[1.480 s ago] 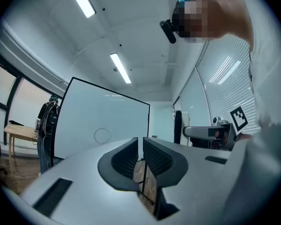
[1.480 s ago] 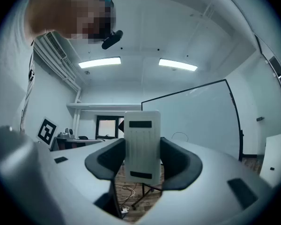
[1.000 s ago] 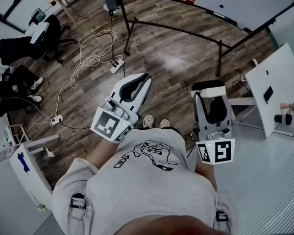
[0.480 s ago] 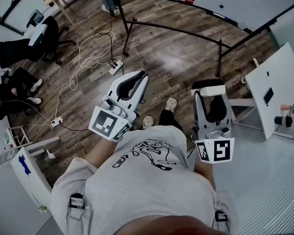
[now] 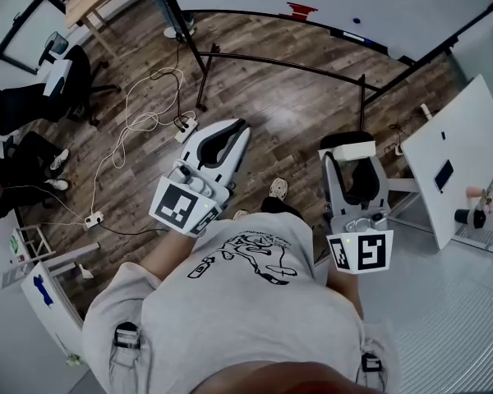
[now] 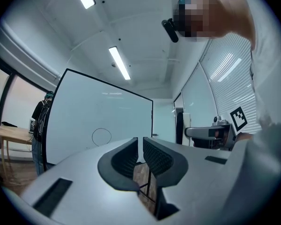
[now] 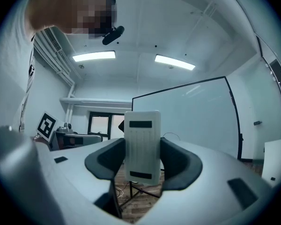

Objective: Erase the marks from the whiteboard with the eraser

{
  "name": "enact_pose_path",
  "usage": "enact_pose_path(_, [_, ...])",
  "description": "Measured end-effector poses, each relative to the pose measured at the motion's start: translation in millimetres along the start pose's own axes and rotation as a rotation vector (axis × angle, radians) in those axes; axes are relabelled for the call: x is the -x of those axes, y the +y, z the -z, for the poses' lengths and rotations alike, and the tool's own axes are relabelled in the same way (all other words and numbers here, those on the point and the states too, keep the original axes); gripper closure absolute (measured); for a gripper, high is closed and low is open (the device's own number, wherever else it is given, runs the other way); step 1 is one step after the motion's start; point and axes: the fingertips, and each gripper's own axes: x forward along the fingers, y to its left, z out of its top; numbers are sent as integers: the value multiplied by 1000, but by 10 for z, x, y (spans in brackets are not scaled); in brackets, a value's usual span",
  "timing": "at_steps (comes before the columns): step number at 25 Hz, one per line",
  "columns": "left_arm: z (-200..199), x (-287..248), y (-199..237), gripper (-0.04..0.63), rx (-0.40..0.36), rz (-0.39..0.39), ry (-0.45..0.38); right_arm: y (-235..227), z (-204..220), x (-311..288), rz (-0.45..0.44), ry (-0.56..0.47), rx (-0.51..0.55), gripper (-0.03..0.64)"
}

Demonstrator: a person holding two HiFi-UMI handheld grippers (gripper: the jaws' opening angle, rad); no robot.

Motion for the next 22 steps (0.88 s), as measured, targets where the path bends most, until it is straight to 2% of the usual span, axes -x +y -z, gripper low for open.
enact_pose_path(8, [-13, -759, 94, 549, -4, -9, 12, -669, -14, -381, -20, 8, 15, 374])
enact_pose_path(22, [10, -1510, 137, 549, -18, -35, 19, -1341, 20, -716, -61, 19, 20, 374])
